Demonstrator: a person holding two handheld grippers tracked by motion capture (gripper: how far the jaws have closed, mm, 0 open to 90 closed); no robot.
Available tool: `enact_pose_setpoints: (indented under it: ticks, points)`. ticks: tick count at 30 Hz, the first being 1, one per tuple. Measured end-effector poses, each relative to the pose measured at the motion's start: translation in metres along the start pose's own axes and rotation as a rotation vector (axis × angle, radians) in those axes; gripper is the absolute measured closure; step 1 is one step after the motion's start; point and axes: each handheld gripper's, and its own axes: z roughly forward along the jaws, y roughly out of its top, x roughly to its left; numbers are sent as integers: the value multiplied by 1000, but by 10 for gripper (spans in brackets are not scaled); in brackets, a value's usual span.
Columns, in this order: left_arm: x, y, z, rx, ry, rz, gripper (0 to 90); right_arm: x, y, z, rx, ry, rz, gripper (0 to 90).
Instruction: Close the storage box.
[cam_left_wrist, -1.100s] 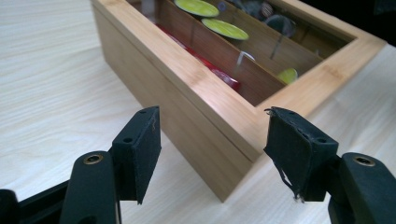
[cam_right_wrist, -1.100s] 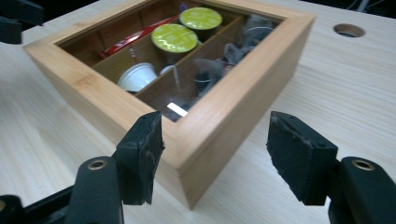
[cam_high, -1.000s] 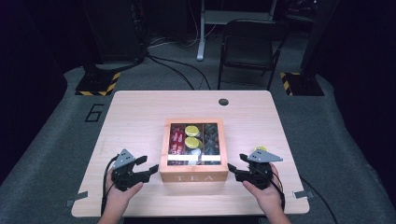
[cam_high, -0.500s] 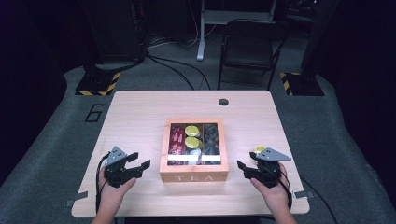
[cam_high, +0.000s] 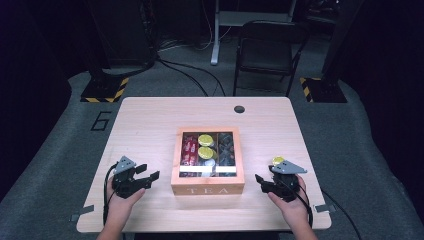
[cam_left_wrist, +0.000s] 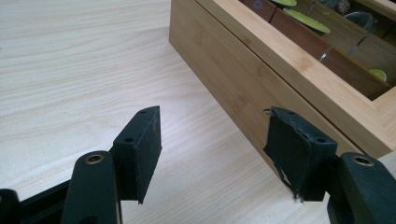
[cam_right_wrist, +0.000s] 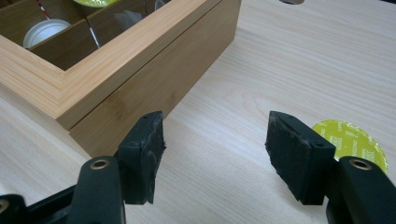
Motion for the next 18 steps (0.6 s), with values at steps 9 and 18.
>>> enact_pose_setpoints:
  ticks: [9, 18]
  points:
    - [6, -4, 6, 10, -9, -38, 357, -4, -5, 4, 20, -7, 18, 364]
    - [9, -8, 14, 39, 4, -46, 357, -3, -7, 10, 38, -8, 11, 364]
